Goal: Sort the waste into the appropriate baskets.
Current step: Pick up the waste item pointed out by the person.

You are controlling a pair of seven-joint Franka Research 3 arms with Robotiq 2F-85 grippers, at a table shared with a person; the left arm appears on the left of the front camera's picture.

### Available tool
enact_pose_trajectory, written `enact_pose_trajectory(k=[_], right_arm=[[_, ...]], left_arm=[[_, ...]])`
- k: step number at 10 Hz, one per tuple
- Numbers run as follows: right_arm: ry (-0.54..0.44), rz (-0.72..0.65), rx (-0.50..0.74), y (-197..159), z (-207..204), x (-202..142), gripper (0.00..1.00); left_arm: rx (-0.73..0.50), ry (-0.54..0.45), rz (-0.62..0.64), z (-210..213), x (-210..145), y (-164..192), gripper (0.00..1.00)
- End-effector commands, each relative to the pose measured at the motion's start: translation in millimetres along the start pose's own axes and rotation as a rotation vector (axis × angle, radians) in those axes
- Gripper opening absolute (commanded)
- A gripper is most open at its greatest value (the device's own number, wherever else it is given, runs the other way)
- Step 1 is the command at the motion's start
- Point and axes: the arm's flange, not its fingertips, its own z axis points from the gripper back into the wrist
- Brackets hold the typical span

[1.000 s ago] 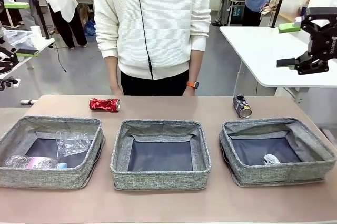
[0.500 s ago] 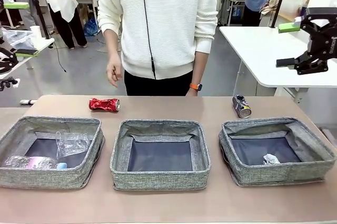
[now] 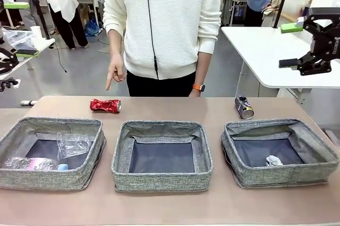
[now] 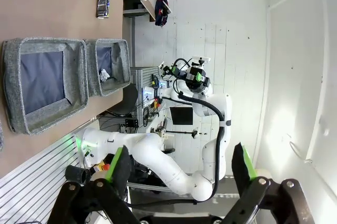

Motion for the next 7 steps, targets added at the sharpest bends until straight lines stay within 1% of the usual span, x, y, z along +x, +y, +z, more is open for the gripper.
enact_pose_trajectory(k=[1, 2, 3, 4, 5, 6, 7], right_arm=[[0.003, -0.019, -0.001, 3, 0, 0, 1.0], [0.003, -0.019, -0.001, 3, 0, 0, 1.0], [0.003, -0.019, -0.001, 3, 0, 0, 1.0], [0.003, -0.019, -0.001, 3, 0, 0, 1.0], [0.003, -0.019, -0.001, 3, 0, 0, 1.0], [0.003, -0.019, -0.001, 3, 0, 0, 1.0], [0.003, -0.019, -0.001, 3, 0, 0, 1.0]], left_arm=[[-0.021, 0.001, -0.022, -2, 0, 2, 1.0], [0.0, 0.0, 0.0, 0, 0, 0, 1.0], [0.171, 0.086, -0.132, -7, 9, 2, 1.0], [0.332, 0.104, -0.459, -17, 24, 2, 1.0], [0.462, 0.187, -0.719, -31, 40, 4, 1.0], [0.738, 0.285, -0.964, -44, 56, 14, 1.0], [0.863, 0.424, -1.12, -61, 71, 23, 1.0]])
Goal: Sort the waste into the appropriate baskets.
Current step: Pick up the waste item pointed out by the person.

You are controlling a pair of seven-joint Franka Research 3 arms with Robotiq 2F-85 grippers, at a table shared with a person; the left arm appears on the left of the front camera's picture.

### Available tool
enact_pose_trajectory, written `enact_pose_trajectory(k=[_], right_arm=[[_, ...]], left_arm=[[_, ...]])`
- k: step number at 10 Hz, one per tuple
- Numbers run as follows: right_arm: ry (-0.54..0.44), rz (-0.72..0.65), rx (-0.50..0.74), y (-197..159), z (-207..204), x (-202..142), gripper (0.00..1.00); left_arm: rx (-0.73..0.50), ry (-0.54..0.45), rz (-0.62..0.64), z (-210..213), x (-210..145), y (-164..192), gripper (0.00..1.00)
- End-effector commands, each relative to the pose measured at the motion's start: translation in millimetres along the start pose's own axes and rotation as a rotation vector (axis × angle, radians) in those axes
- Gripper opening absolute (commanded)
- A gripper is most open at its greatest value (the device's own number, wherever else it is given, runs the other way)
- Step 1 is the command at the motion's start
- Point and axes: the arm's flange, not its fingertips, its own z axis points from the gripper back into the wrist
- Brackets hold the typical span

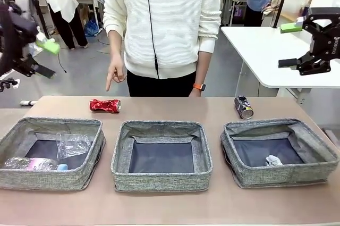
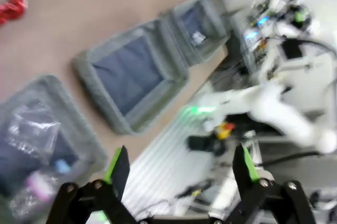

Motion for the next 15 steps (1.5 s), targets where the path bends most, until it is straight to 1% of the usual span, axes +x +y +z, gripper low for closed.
enact_pose_trajectory(k=[1, 2, 3, 4, 5, 6, 7, 8, 9, 10, 14, 15], right_arm=[[0.003, -0.019, -0.001, 3, 0, 0, 1.0], [0.003, -0.019, -0.001, 3, 0, 0, 1.0], [0.003, -0.019, -0.001, 3, 0, 0, 1.0], [0.003, -0.019, -0.001, 3, 0, 0, 1.0], [0.003, -0.019, -0.001, 3, 0, 0, 1.0], [0.003, -0.019, -0.001, 3, 0, 0, 1.0], [0.003, -0.019, -0.001, 3, 0, 0, 1.0], [0.003, -0.019, -0.001, 3, 0, 0, 1.0], [0.003, -0.019, -0.001, 3, 0, 0, 1.0], [0.003, -0.019, -0.001, 3, 0, 0, 1.0], [0.003, -0.019, -0.001, 3, 0, 0, 1.0], [0.003, -0.019, -0.001, 3, 0, 0, 1.0]], left_arm=[[0.569, 0.183, -0.712, -15, 29, 24, 1.0], [0.658, 0.232, -0.889, -27, 38, 23, 1.0], [0.708, 0.22, -1.121, -35, 46, 18, 1.0], [0.761, 0.192, -1.299, -42, 56, 18, 1.0], [0.761, 0.246, -1.413, -54, 61, 27, 1.0], [0.727, 0.35, -1.461, -65, 66, 40, 1.0], [0.706, 0.41, -1.495, -76, 72, 51, 1.0], [0.682, 0.416, -1.525, -81, 78, 58, 1.0], [0.671, 0.379, -1.555, -84, 92, 63, 1.0], [0.598, 0.592, -1.08, -80, 84, 37, 1.0], [0.598, 0.592, -1.08, -80, 84, 37, 1.0], [0.6, 0.598, -1.103, -85, 82, 43, 1.0]])
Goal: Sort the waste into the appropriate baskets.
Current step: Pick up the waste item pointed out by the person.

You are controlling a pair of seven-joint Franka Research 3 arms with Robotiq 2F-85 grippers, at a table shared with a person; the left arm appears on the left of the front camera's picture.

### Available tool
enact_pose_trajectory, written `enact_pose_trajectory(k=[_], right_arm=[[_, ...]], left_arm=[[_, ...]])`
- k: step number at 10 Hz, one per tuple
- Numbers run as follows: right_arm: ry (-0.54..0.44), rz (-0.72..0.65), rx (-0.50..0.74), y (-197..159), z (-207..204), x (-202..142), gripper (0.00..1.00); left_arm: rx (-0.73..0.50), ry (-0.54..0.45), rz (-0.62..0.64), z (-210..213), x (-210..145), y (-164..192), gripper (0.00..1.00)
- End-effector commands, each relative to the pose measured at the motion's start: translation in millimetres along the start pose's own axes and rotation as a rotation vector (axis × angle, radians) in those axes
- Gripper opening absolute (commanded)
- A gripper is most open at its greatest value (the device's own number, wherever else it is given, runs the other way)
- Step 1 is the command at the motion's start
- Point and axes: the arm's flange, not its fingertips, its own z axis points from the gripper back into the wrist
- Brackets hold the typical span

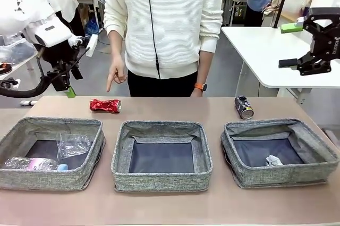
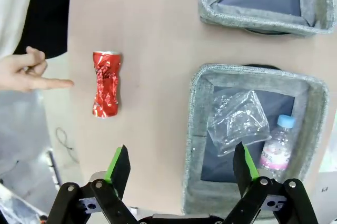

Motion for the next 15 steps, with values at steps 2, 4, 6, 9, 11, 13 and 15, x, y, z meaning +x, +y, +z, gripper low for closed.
enact_pose_trajectory(k=[2, 4, 6, 9, 11, 13, 15], right_arm=[[0.002, -0.019, -0.001, 3, 0, 1, 1.0], [0.002, -0.019, -0.001, 3, 0, 1, 1.0], [0.002, -0.019, -0.001, 3, 0, 1, 1.0], [0.002, -0.019, -0.001, 3, 0, 1, 1.0], [0.002, -0.019, -0.001, 3, 0, 1, 1.0], [0.002, -0.019, -0.001, 3, 0, 1, 1.0], [0.002, -0.019, -0.001, 3, 0, 1, 1.0]], left_arm=[[0.023, 0.154, 0.052, -19, 24, 32, 1.0], [-0.007, 0.171, -0.007, -42, 20, 62, 1.0], [-0.055, 0.058, -0.126, -69, -3, 103, 1.0], [-0.121, -0.052, -0.132, -123, -33, 141, 1.0], [-0.144, -0.084, -0.087, -154, -24, 143, 1.0], [-0.179, -0.056, -0.027, -178, -16, 152, 1.0], [-0.198, -0.021, -0.001, -196, -14, 158, 1.0]])
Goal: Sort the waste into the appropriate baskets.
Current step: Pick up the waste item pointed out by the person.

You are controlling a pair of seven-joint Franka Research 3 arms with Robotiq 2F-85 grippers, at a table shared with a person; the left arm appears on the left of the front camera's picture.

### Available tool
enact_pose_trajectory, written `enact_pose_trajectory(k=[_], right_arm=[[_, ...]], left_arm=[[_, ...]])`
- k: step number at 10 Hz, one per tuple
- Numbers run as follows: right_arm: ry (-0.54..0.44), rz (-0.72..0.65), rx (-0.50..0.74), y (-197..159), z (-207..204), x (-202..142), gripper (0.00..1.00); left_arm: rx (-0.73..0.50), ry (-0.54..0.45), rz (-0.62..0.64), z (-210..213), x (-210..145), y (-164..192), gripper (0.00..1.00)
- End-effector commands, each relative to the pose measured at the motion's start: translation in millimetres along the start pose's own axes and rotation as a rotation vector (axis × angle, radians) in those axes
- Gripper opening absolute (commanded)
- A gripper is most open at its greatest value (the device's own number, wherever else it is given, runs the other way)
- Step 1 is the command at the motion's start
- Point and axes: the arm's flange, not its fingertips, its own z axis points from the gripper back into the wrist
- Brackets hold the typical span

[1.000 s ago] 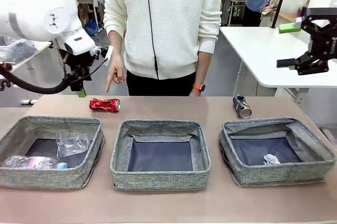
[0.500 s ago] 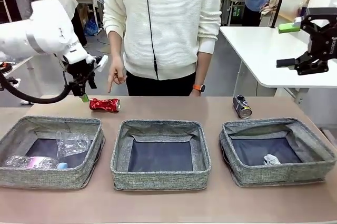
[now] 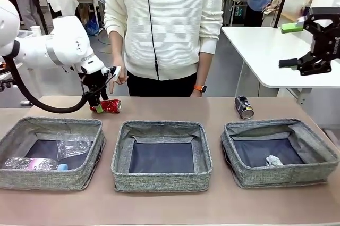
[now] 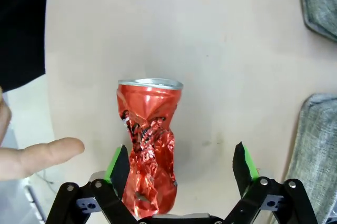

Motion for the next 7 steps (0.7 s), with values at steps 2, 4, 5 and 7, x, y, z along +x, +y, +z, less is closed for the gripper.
enact_pose_trajectory(k=[2, 4, 5, 7], right_arm=[[0.002, -0.019, -0.001, 3.2, -0.1, 0.6, 1.0], [0.002, -0.019, -0.001, 3.2, -0.1, 0.6, 1.0], [0.002, -0.019, -0.001, 3.2, -0.1, 0.6, 1.0], [0.002, -0.019, -0.001, 3.2, -0.1, 0.6, 1.0]], left_arm=[[-0.017, 0.026, 0.053, -1.9, -1.9, 15.0, 1.0], [-0.024, 0.016, 0.054, -4.5, -1.7, 15.0, 1.0], [-0.03, 0.012, 0.051, -6.6, 0.0, 15.2, 1.0], [-0.029, 0.022, 0.057, -8.5, 0.1, 15.1, 1.0]])
